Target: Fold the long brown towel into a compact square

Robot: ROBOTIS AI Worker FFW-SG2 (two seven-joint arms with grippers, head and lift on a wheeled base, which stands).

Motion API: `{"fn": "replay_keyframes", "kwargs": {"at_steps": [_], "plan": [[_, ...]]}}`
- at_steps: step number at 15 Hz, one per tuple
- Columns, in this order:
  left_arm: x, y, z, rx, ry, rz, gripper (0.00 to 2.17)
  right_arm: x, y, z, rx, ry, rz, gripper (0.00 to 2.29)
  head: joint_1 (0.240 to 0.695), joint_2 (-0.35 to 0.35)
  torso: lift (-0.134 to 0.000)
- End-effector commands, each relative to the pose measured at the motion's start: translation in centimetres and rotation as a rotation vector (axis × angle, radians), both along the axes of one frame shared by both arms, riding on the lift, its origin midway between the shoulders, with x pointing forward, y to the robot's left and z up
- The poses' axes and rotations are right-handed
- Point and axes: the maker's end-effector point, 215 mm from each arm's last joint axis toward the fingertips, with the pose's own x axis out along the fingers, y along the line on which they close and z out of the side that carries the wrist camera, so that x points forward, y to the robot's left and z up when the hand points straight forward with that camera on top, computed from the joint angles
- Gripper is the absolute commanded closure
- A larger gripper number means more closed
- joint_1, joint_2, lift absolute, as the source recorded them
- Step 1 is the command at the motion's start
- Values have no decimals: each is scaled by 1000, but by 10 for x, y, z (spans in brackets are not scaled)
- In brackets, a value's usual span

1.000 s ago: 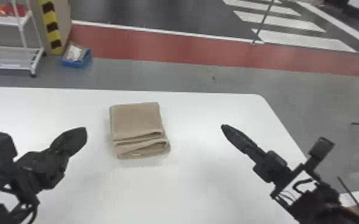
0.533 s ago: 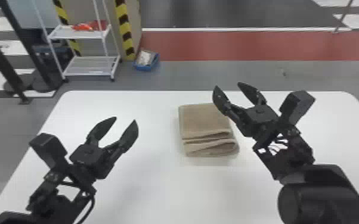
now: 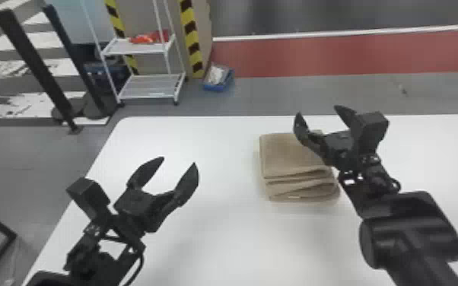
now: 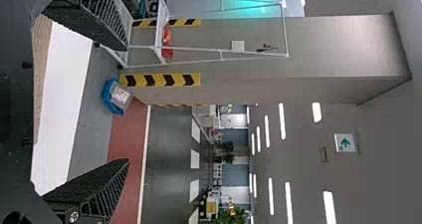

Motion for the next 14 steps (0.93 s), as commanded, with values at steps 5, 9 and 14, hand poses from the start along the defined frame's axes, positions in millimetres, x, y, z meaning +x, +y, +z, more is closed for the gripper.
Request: {"fn": "replay_keyframes", "kwargs": {"at_steps": [5,9,14], "plan": [[-3,-12,2,-14,-11,-20,137,19,7,-35,-39,105,93,110,695,123,-124],[-3,-15,1,-18,-12,-23,137,8,29,-68,-61,234,200,228,695,136,-124],[-3,-15,-1,-14,-8,-22,137,-5,48,-50,-37,218,252,363,695,157,-124]]}}
